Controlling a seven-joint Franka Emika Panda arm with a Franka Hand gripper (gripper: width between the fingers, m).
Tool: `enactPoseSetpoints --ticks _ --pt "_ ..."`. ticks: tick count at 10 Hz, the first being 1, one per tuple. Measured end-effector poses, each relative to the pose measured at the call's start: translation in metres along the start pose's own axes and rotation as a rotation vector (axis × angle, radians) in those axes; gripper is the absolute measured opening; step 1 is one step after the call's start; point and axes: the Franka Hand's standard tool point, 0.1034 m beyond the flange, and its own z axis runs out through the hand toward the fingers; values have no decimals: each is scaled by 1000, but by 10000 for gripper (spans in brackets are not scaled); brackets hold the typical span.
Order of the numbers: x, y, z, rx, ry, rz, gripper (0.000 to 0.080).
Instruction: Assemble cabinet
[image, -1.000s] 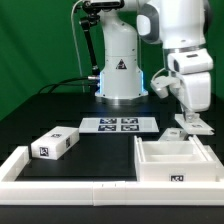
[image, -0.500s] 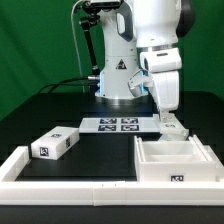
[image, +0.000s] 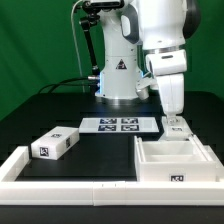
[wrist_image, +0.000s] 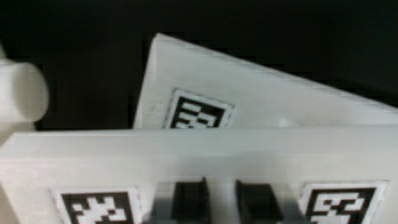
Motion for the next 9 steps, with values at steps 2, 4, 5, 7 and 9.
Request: enactPoseSetpoints --ticks 2,4,5,7,9 --pt "-5 3 0 -5 1 -14 69" --pt "-5 2 0 -3 1 -7 69" --pt "-5 3 0 -3 0 -7 69" --pt "-5 10 -3 -6 -1 -5 69" --pt "-4 13 1 -2 5 -5 69"
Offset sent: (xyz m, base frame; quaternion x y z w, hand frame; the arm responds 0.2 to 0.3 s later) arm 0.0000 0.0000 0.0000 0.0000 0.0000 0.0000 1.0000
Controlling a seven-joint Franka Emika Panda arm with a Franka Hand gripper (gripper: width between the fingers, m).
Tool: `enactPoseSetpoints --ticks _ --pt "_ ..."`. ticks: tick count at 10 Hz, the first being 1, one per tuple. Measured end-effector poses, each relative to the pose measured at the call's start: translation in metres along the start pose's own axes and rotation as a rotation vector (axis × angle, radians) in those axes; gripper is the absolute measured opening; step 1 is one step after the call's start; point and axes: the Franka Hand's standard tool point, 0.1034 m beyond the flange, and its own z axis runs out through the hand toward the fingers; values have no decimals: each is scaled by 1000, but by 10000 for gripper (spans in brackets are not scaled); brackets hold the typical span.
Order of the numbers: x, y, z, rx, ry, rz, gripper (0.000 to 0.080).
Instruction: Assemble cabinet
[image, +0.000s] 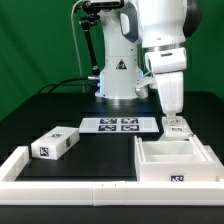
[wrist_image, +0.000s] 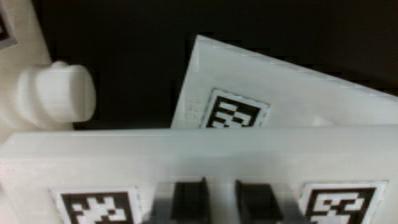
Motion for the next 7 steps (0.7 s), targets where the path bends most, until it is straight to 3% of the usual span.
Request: enactPoseSetpoints --ticks 3,7 --pt "0 -1 1 3 1 3 69" --pt "-1 10 -3 0 -3 8 69"
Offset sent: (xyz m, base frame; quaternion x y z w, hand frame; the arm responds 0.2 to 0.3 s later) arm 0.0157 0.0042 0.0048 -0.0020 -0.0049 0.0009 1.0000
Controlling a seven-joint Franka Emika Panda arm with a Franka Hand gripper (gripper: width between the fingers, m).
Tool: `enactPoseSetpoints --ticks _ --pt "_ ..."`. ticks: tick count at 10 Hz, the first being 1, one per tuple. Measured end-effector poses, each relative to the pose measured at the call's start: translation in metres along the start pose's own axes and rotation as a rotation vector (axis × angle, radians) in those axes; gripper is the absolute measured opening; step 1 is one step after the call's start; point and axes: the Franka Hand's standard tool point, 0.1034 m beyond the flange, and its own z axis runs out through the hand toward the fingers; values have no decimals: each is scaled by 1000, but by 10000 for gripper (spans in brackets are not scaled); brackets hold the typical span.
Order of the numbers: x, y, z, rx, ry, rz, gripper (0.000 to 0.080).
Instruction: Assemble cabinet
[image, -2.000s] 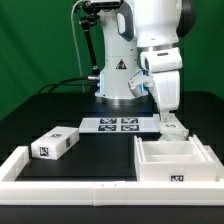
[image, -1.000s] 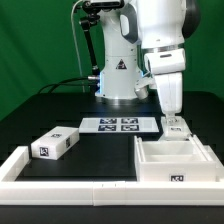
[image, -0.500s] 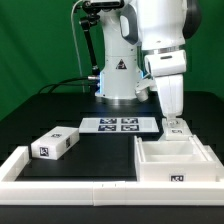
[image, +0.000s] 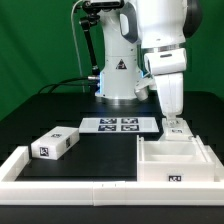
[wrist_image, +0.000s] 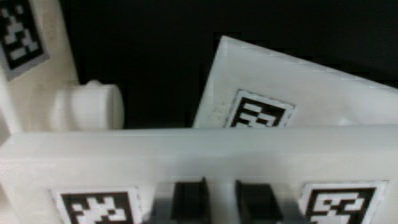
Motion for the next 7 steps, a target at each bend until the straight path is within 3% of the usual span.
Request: enactPoseSetpoints --ticks 7 --pt "3 0 1 1 2 11 69"
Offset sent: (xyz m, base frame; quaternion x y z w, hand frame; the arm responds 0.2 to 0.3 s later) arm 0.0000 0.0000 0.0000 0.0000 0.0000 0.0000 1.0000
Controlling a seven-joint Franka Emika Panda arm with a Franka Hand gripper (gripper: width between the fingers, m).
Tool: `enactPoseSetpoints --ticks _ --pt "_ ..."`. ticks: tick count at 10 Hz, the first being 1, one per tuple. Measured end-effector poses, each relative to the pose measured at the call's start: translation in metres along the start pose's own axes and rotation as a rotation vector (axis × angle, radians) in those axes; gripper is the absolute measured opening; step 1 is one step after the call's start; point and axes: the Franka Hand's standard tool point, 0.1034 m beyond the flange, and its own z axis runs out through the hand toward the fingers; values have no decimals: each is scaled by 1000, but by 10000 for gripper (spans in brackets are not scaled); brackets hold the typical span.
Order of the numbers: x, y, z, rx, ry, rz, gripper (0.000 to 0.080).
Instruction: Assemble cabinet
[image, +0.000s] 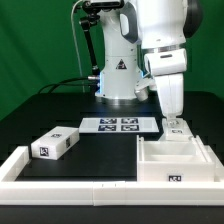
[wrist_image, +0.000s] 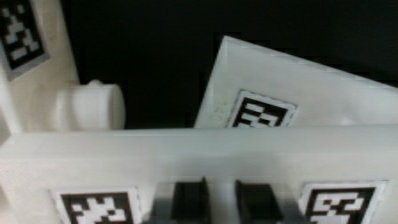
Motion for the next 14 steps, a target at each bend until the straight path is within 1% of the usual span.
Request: enactPoseSetpoints --ticks 4,8,9,10,11,12,13,14 --pt "4 6 0 -2 3 6 69" --pt "4 6 0 -1 3 5 69" --pt "4 4 2 -3 6 9 69" --pt "5 3 6 -18 19 14 69" --pt "6 8 5 -26 24 15 69" --pt "7 15 5 -29 27 13 69" --pt "6 18 5 -14 21 0 70" --pt "6 25 4 -9 18 -5 70"
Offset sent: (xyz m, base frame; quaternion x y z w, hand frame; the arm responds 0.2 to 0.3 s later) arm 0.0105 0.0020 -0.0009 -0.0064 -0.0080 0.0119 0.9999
